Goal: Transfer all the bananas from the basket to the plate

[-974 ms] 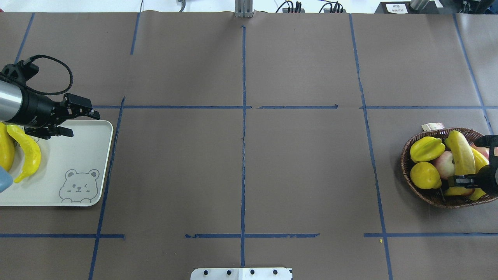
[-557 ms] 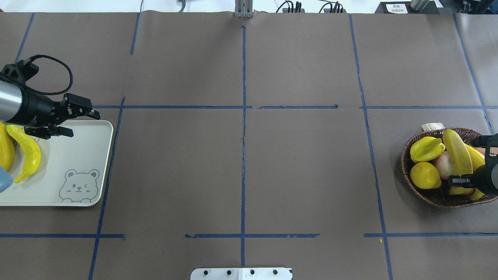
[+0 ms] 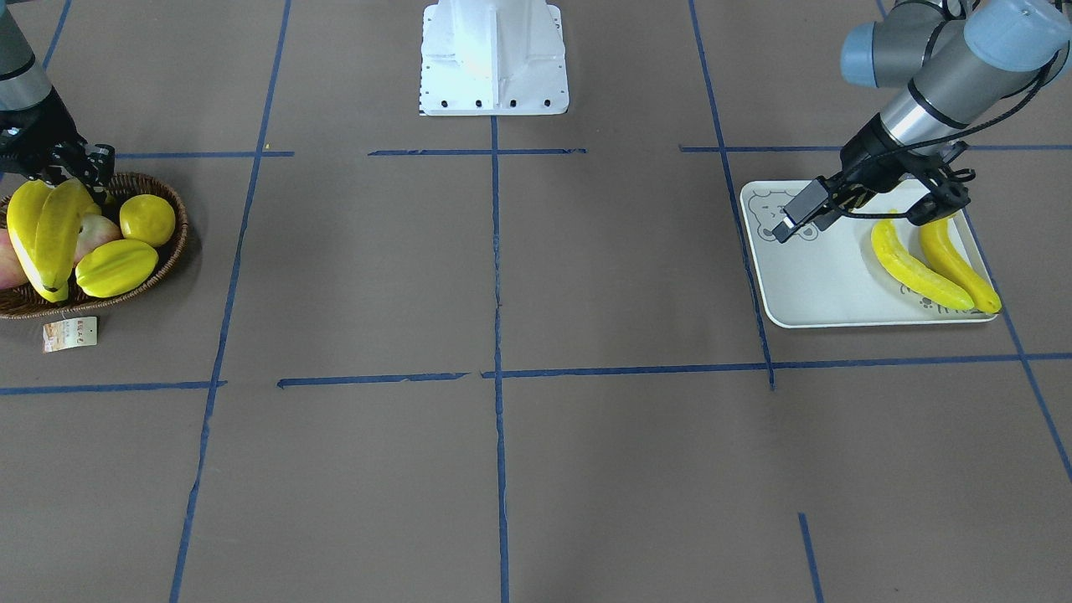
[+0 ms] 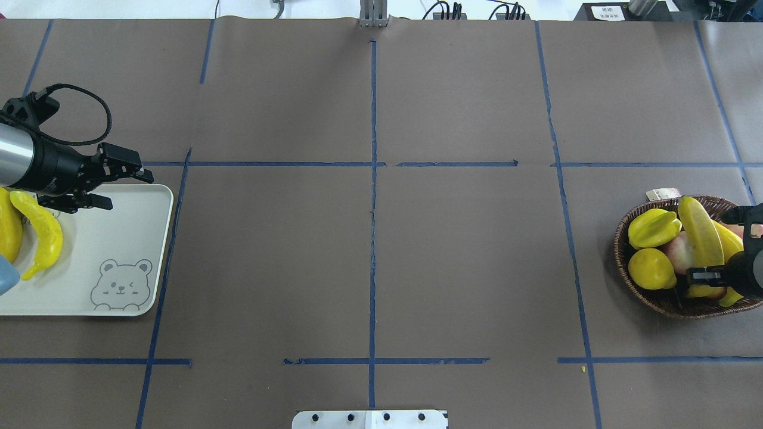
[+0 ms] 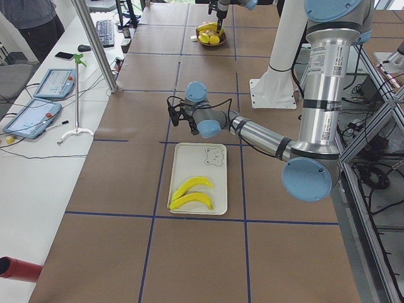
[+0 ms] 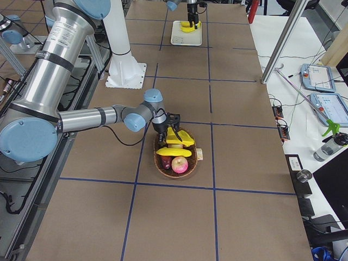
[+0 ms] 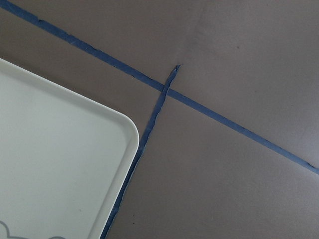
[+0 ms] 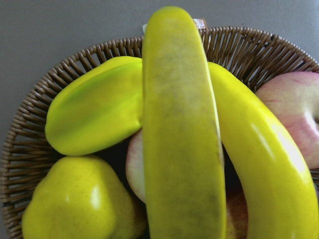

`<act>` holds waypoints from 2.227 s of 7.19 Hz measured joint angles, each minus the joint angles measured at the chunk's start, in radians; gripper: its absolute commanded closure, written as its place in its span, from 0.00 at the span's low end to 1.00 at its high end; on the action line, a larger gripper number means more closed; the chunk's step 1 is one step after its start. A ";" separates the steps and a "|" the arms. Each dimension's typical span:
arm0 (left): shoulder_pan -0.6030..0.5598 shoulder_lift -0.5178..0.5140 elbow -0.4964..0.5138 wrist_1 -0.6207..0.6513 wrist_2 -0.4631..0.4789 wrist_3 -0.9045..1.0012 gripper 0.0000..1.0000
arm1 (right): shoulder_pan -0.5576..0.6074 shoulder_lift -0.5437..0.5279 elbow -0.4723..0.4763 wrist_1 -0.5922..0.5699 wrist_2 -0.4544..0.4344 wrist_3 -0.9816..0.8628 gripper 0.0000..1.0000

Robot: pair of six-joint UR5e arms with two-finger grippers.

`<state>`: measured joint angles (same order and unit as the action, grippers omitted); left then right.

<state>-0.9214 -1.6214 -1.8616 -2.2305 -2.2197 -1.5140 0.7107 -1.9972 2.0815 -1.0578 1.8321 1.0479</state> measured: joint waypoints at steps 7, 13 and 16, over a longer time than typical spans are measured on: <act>0.097 -0.100 -0.008 -0.008 0.087 -0.067 0.00 | 0.129 0.303 0.162 -0.334 0.183 -0.079 0.99; 0.195 -0.325 0.004 -0.014 0.154 -0.122 0.00 | -0.074 0.625 0.037 -0.089 0.178 0.274 0.99; 0.216 -0.386 0.015 -0.015 0.174 -0.141 0.01 | -0.196 0.769 -0.126 0.152 0.070 0.346 0.99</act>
<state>-0.7055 -2.0077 -1.8470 -2.2453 -2.0458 -1.6554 0.5144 -1.2285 1.9554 -0.9055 1.9017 1.3939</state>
